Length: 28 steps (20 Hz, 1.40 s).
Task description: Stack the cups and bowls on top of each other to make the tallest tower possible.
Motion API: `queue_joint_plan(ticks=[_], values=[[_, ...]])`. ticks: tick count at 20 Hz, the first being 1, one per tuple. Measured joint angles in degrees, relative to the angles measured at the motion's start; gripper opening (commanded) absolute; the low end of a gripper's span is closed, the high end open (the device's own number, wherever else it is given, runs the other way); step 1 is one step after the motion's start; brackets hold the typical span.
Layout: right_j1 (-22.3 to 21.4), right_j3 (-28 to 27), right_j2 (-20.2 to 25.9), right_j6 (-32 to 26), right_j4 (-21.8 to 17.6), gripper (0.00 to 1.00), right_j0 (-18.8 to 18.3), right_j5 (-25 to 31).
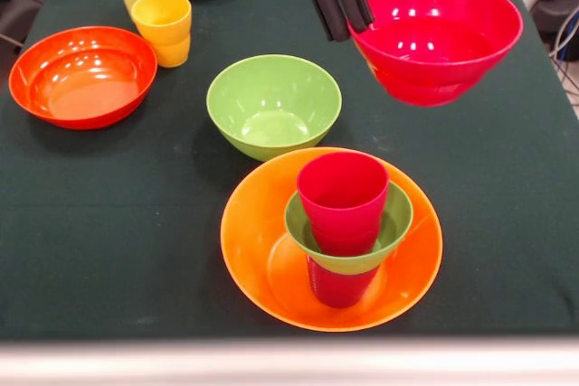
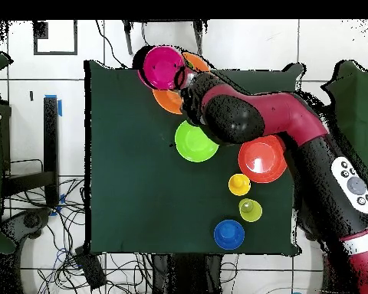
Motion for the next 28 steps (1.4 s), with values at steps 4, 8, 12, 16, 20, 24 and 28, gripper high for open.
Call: queue_joint_plan(ticks=[4,8,12,16,20,24,28], values=[[0.28,-0.01,0.99,-0.84,-0.17,0.0,-0.97,0.0],[1.0,-0.3,1.39,-2.7,-0.37,0.0,-1.73,0.0],[1.83,-0.71,1.42,-4.72,-0.59,0.0,-2.15,0.0],[2.5,-0.89,1.44,-6.33,-0.8,0.0,-2.49,0.0],[3.31,-1.24,1.44,-8.05,-0.99,0.0,-2.79,0.0],[4.13,-1.51,1.45,-9.62,-0.98,0.0,-3.06,0.0],[5.2,-1.9,1.45,-11.08,-0.98,0.0,-3.22,0.0]])
